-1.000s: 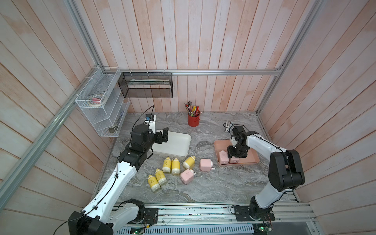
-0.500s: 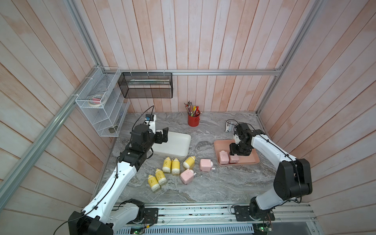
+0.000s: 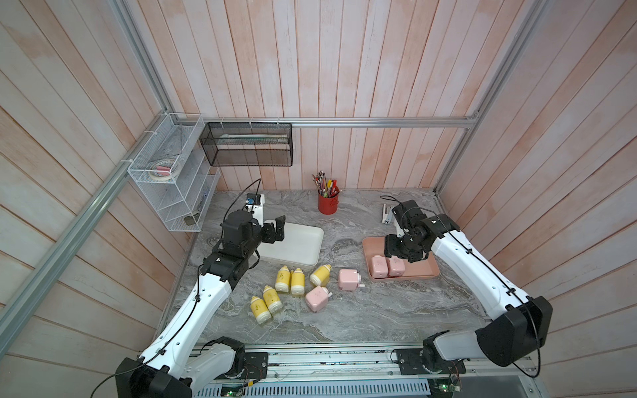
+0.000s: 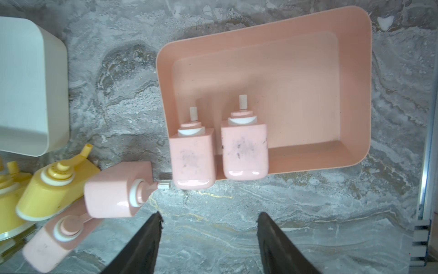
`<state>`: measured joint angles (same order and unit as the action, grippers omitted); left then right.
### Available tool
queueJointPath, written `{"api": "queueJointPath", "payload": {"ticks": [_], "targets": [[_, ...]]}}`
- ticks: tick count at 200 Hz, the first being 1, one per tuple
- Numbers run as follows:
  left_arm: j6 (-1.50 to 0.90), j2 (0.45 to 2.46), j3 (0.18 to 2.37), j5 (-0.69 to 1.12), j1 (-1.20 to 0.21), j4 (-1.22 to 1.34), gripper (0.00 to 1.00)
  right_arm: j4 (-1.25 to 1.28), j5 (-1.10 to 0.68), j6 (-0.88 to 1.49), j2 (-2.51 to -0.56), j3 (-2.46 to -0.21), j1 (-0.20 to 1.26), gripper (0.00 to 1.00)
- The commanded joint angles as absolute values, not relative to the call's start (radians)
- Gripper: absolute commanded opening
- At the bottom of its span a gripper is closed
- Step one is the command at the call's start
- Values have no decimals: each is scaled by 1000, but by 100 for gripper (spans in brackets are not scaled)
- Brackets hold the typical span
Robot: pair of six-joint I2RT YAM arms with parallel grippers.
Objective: Place the pencil sharpeners by color into the storage box
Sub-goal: Place the pencil sharpener in the storage box, then pick up the pencil sharpener from the center of the board.
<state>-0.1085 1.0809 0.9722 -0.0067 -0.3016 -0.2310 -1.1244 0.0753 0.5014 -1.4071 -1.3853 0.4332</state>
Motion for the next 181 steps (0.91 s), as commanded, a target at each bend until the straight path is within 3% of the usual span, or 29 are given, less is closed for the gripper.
{"api": "queueJointPath", "payload": {"ticks": [1,34,104,181], "targets": [[-103,1073,985,-14,-305,-216,100,-1216,112,630,-1414,-1470,486,67],[-100,1061,974,-35,-305,-211,100,-1239,150,789,-1450,-1557,585,70],[-99,1058,968,-49,-307,-204,100,-1049,93,1214,-1478,-1416,737,71],[-92,1049,963,-63,-307,-201,100,-1035,69,1573,-1534,-1364,767,71]]}}
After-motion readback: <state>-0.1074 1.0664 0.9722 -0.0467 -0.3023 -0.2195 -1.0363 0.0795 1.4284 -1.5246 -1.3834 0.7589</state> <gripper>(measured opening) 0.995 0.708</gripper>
